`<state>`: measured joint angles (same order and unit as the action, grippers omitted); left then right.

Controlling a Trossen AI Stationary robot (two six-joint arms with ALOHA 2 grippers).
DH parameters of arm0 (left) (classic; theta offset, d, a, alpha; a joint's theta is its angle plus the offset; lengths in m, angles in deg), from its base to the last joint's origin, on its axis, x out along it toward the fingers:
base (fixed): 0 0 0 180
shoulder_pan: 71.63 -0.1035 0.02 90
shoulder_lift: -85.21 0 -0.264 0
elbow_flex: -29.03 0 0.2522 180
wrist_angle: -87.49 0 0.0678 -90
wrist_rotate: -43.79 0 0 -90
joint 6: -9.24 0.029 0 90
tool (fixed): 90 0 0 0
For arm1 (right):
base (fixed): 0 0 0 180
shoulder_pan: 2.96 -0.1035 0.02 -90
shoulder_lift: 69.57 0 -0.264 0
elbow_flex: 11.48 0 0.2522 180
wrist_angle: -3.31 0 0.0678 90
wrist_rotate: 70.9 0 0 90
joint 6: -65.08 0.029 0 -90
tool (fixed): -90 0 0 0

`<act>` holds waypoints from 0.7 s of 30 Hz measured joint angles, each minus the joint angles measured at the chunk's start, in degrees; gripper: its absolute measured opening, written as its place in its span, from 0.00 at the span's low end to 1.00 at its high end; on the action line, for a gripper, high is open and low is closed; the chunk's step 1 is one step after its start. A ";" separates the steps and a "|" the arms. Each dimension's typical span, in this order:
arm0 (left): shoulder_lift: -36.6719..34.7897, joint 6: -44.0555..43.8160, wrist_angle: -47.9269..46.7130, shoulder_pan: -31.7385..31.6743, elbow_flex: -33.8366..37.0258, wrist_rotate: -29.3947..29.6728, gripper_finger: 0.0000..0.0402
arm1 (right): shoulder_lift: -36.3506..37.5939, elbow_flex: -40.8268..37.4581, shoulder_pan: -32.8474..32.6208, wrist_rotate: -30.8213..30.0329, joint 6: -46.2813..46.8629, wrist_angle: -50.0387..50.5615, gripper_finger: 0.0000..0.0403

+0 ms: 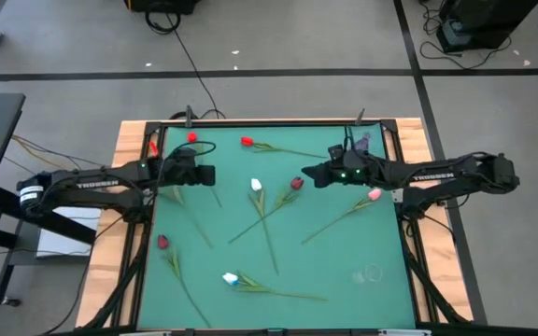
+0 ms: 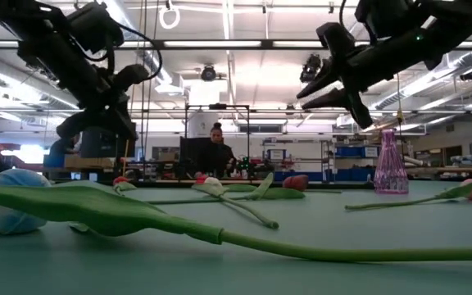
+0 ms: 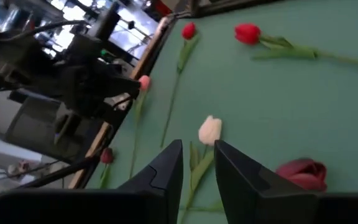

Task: Sort flowers into vase by color
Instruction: Put the top white flower into the violet vase

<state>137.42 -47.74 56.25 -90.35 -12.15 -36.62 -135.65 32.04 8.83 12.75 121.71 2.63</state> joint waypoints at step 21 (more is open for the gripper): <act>37.14 -17.55 6.64 14.91 -17.21 -8.42 0.41 | 0.00 -0.02 5.39 7.64 4.61 7.90 0.26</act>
<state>174.56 -65.29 62.90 -75.44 -29.37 -45.04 -135.65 32.02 14.22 20.39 126.31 10.53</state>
